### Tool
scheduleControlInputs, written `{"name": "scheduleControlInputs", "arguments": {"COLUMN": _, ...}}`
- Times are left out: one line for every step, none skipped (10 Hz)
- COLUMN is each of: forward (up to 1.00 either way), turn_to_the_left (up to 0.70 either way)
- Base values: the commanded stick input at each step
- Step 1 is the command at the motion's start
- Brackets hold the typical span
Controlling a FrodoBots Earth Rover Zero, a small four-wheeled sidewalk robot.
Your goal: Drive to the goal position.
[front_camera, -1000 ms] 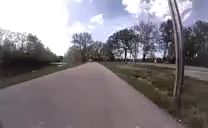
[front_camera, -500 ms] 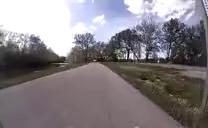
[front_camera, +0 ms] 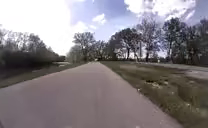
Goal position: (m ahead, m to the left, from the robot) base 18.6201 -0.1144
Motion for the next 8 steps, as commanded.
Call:
{"name": "scheduleControlInputs", "arguments": {"forward": 1.0, "turn_to_the_left": 0.0}}
{"name": "scheduleControlInputs", "arguments": {"forward": 1.0, "turn_to_the_left": 0.0}}
{"name": "scheduleControlInputs", "arguments": {"forward": 1.0, "turn_to_the_left": 0.0}}
{"name": "scheduleControlInputs", "arguments": {"forward": 1.0, "turn_to_the_left": 0.0}}
{"name": "scheduleControlInputs", "arguments": {"forward": 1.0, "turn_to_the_left": 0.0}}
{"name": "scheduleControlInputs", "arguments": {"forward": 1.0, "turn_to_the_left": 0.0}}
{"name": "scheduleControlInputs", "arguments": {"forward": 1.0, "turn_to_the_left": 0.0}}
{"name": "scheduleControlInputs", "arguments": {"forward": 1.0, "turn_to_the_left": 0.0}}
